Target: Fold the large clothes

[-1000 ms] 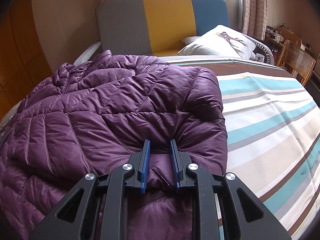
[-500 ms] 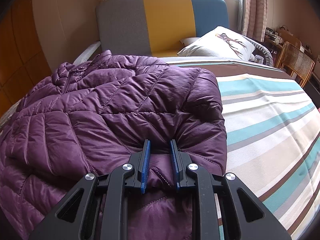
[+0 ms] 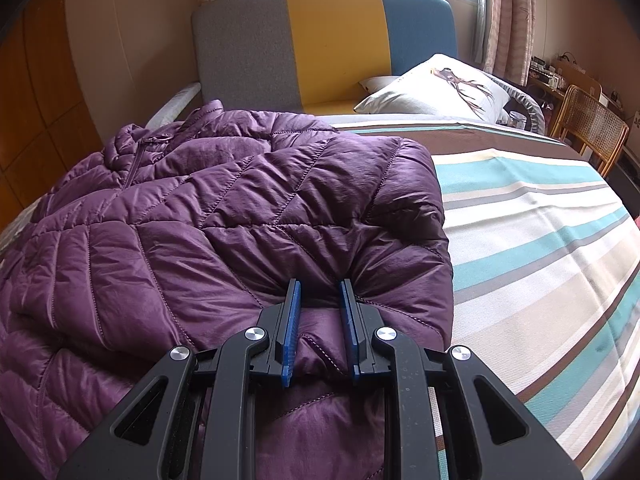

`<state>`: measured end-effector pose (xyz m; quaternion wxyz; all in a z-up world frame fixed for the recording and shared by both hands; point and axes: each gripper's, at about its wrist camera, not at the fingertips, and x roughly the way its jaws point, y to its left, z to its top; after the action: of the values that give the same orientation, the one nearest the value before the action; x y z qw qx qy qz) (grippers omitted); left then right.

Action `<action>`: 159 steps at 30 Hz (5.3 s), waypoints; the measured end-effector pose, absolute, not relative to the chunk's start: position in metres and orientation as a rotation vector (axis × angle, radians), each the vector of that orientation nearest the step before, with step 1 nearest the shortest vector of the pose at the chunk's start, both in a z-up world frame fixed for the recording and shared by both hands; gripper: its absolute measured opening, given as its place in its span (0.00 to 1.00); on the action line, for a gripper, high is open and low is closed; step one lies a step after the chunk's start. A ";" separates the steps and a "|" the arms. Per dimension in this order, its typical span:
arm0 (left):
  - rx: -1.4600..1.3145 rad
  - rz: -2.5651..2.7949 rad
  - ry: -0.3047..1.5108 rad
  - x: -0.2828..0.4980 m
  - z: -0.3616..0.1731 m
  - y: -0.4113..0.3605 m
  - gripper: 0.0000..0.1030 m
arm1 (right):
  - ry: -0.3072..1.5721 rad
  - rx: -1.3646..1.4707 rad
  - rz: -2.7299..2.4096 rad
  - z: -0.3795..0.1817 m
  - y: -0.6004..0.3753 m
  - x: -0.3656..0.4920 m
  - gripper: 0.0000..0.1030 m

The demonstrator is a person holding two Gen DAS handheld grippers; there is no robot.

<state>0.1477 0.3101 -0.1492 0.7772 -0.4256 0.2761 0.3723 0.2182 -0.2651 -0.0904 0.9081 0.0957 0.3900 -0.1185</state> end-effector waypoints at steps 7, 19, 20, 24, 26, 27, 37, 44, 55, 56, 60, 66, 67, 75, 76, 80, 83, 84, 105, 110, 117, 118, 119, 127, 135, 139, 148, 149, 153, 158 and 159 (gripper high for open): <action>-0.790 0.833 0.558 0.158 -0.134 0.294 0.06 | 0.805 0.197 -0.245 -0.091 -0.265 0.218 0.20; -0.283 0.562 0.427 0.208 -0.053 0.165 0.05 | 0.803 0.201 -0.243 -0.090 -0.265 0.218 0.20; -0.241 0.539 0.427 0.212 -0.050 0.153 0.05 | 0.803 0.202 -0.243 -0.090 -0.265 0.218 0.20; -0.031 0.414 0.426 0.226 -0.043 0.089 0.05 | 0.802 0.204 -0.242 -0.090 -0.265 0.218 0.20; 0.023 0.370 0.443 0.232 -0.043 0.066 0.05 | 0.802 0.205 -0.242 -0.090 -0.265 0.218 0.20; 0.053 0.342 0.457 0.236 -0.045 0.050 0.05 | 0.801 0.207 -0.242 -0.090 -0.266 0.218 0.20; 0.261 0.160 0.497 0.246 -0.057 -0.055 0.05 | 0.798 0.217 -0.236 -0.090 -0.268 0.217 0.20; 0.317 0.071 0.513 0.246 -0.058 -0.108 0.05 | 0.799 0.212 -0.239 -0.090 -0.268 0.218 0.20; 0.372 -0.079 0.545 0.254 -0.067 -0.172 0.05 | 0.799 0.207 -0.242 -0.090 -0.266 0.218 0.20; 0.377 -0.087 0.555 0.257 -0.070 -0.176 0.05 | 0.800 0.207 -0.242 -0.090 -0.266 0.218 0.20; 0.392 -0.111 0.576 0.265 -0.075 -0.191 0.05 | 0.800 0.208 -0.241 -0.090 -0.266 0.218 0.20; 0.404 -0.170 0.624 0.274 -0.089 -0.202 0.06 | 0.800 0.208 -0.241 -0.090 -0.266 0.217 0.20; 0.403 -0.194 0.639 0.276 -0.092 -0.202 0.08 | 0.800 0.208 -0.241 -0.090 -0.266 0.217 0.20; 0.371 -0.347 0.589 0.255 -0.084 -0.198 0.51 | 0.801 0.206 -0.242 -0.091 -0.266 0.218 0.19; 0.352 -0.361 0.580 0.248 -0.080 -0.193 0.56 | 0.800 0.206 -0.242 -0.091 -0.266 0.218 0.19; 0.304 -0.432 0.536 0.225 -0.066 -0.174 0.59 | 0.800 0.201 -0.245 -0.092 -0.265 0.218 0.19; 0.287 -0.430 0.544 0.220 -0.060 -0.154 0.59 | 0.800 0.202 -0.245 -0.092 -0.265 0.219 0.19; 0.274 -0.417 0.550 0.223 -0.060 -0.148 0.60 | 0.800 0.200 -0.246 -0.092 -0.265 0.219 0.19; -0.025 0.080 0.797 0.323 -0.110 0.000 0.62 | 0.675 0.185 -0.154 -0.042 -0.239 0.206 0.20; 0.013 0.095 0.768 0.313 -0.100 -0.005 0.77 | 0.697 0.135 0.021 -0.024 -0.188 0.235 0.20; 0.150 0.098 0.701 0.323 -0.081 -0.014 0.82 | 0.814 0.132 0.015 -0.052 -0.171 0.285 0.19; 0.167 0.114 0.736 0.332 -0.087 -0.012 0.82 | 0.825 0.136 0.002 -0.057 -0.173 0.290 0.19; 0.169 0.120 0.771 0.342 -0.094 -0.009 0.83 | 0.824 0.138 -0.007 -0.062 -0.176 0.293 0.19; 0.064 0.090 0.835 0.356 -0.116 0.011 0.87 | 0.804 0.030 -0.077 -0.084 -0.168 0.297 0.19; 0.074 0.097 0.802 0.326 -0.107 0.010 0.90 | 0.796 0.055 -0.065 -0.083 -0.176 0.294 0.20; 0.077 0.088 0.788 0.310 -0.101 0.010 0.90 | 0.797 0.043 -0.072 -0.081 -0.174 0.296 0.20; 0.102 0.086 0.795 0.312 -0.098 0.012 0.91 | 0.788 0.083 -0.008 -0.057 -0.180 0.254 0.20; 0.095 0.090 0.808 0.314 -0.102 0.014 0.92 | 0.795 0.089 -0.012 -0.061 -0.183 0.253 0.20; 0.076 0.097 0.846 0.322 -0.114 0.018 0.97 | 0.813 0.116 -0.011 -0.078 -0.187 0.256 0.20; 0.057 0.085 0.872 0.326 -0.122 0.020 0.98 | 0.817 0.066 -0.039 -0.083 -0.178 0.261 0.19; 0.055 0.084 0.872 0.326 -0.123 0.020 0.98 | 0.817 0.063 -0.040 -0.084 -0.179 0.261 0.20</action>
<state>0.3255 0.0197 -0.1227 0.9052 0.0267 0.4221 0.0407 0.2609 -0.1787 -0.0836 0.9170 0.0306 0.3973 -0.0192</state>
